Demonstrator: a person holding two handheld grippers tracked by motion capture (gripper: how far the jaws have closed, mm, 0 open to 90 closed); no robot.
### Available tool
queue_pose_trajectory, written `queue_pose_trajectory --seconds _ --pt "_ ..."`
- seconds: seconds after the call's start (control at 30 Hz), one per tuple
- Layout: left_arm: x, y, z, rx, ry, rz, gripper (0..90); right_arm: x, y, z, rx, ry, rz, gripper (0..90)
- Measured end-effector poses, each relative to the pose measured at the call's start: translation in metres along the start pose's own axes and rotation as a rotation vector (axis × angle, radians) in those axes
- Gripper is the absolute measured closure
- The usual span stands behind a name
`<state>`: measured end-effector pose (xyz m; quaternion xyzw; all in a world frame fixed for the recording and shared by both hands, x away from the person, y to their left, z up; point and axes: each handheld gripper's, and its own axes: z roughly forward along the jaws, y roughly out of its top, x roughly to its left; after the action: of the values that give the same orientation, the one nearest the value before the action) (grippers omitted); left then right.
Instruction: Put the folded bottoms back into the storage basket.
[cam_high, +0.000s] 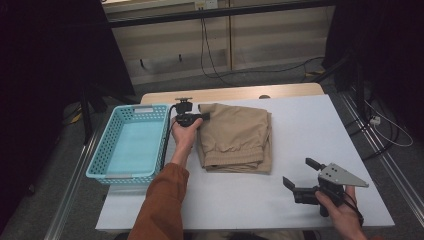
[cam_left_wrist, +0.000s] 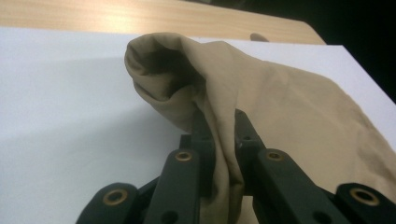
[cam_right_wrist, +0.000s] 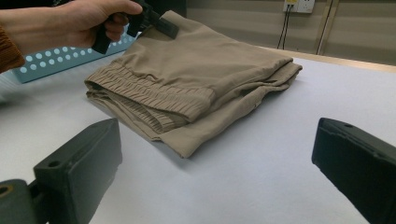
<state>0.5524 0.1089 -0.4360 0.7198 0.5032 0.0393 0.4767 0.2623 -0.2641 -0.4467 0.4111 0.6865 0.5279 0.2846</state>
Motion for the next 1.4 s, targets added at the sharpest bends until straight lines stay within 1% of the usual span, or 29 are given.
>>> queue_pose_trajectory --seconds 0.07,0.1,0.13,0.17,0.2,0.23,0.27,0.33,0.43,0.47,0.57,0.63,0.67,0.73,0.8,0.9,0.97,1.0,1.03,1.07,1.13,1.17,1.23,1.33,1.4 --pt "-0.002 0.001 -0.001 -0.012 -0.002 0.006 83.5 0.0 0.0 0.0 -0.002 -0.002 0.006 1.8" --pt "-0.004 0.002 -0.004 -0.024 -0.012 0.005 83.6 0.0 0.0 0.0 -0.005 -0.002 0.007 1.7" --pt "-0.004 0.002 -0.004 -0.024 -0.012 0.005 83.5 0.0 0.0 0.0 -0.005 -0.002 0.007 1.7" --pt "-0.006 0.004 -0.006 -0.033 -0.017 0.015 83.6 -0.001 0.0 -0.001 -0.004 -0.004 0.006 1.7" --pt "-0.006 0.004 -0.006 -0.033 -0.017 0.015 83.6 -0.001 0.0 -0.001 -0.004 -0.004 0.006 1.7" --pt "-0.009 0.005 -0.008 -0.038 -0.012 0.034 83.6 -0.001 0.0 -0.001 -0.006 -0.005 0.007 1.7" --pt "-0.01 0.005 -0.009 -0.037 -0.009 0.043 83.5 -0.001 0.0 -0.001 -0.007 -0.005 0.007 1.7" --pt "-0.012 0.006 -0.01 -0.044 -0.009 0.046 83.5 0.0 0.001 -0.001 -0.007 -0.004 0.008 1.7" --pt "-0.016 0.008 -0.014 -0.056 -0.012 0.063 83.7 0.0 0.001 -0.001 -0.006 -0.004 0.006 1.8" --pt "-0.018 0.01 -0.017 -0.067 -0.017 0.066 83.8 0.0 0.001 -0.001 -0.006 -0.005 0.005 1.7" --pt "-0.021 0.012 -0.02 -0.076 -0.023 0.074 83.9 0.0 0.001 -0.002 -0.008 -0.007 0.005 1.7" --pt "-0.025 0.014 -0.024 -0.087 -0.027 0.084 83.9 0.0 0.001 -0.001 -0.008 -0.008 0.003 1.7" --pt "-0.027 0.016 -0.027 -0.095 -0.029 0.096 83.9 0.0 0.001 -0.002 -0.008 -0.007 0.002 1.7" --pt "-0.03 0.017 -0.029 -0.104 -0.032 0.1 84.0 0.0 0.001 -0.001 -0.009 -0.006 0.0 1.8" --pt "-0.033 0.018 -0.031 -0.104 -0.03 0.113 84.0 0.001 0.001 -0.001 -0.005 -0.004 0.005 1.7" --pt "-0.036 0.021 -0.035 -0.114 -0.039 0.124 84.1 0.0 0.001 -0.001 -0.006 -0.003 0.004 1.7" --pt "-0.039 0.022 -0.037 -0.129 -0.047 0.121 84.1 0.0 0.001 -0.001 -0.005 -0.005 0.006 1.8" --pt "-0.039 0.022 -0.037 -0.129 -0.047 0.121 84.2 0.0 0.001 -0.001 -0.005 -0.005 0.006 1.8" --pt "-0.042 0.023 -0.04 -0.14 -0.043 0.134 84.2 0.0 0.001 -0.001 -0.009 -0.007 0.004 1.7" --pt "-0.042 0.023 -0.04 -0.14 -0.043 0.134 84.1 -0.001 0.001 -0.002 -0.012 -0.006 0.002 1.7" --pt "-0.046 0.024 -0.042 -0.159 -0.039 0.157 84.1 -0.001 0.002 -0.002 -0.018 -0.006 0.01 1.7" --pt "-0.048 0.026 -0.045 -0.162 -0.034 0.162 84.1 -0.001 0.002 -0.002 -0.018 -0.005 0.014 1.7" --pt "-0.049 0.027 -0.046 -0.161 -0.031 0.162 84.2 -0.001 0.001 -0.002 -0.018 -0.005 0.012 1.7" --pt "-0.053 0.029 -0.05 -0.169 -0.033 0.169 84.2 0.0 0.002 -0.003 -0.02 -0.004 0.01 1.7" --pt "-0.056 0.032 -0.056 -0.182 -0.045 0.186 84.2 -0.001 0.002 -0.003 -0.025 -0.005 0.005 1.7"
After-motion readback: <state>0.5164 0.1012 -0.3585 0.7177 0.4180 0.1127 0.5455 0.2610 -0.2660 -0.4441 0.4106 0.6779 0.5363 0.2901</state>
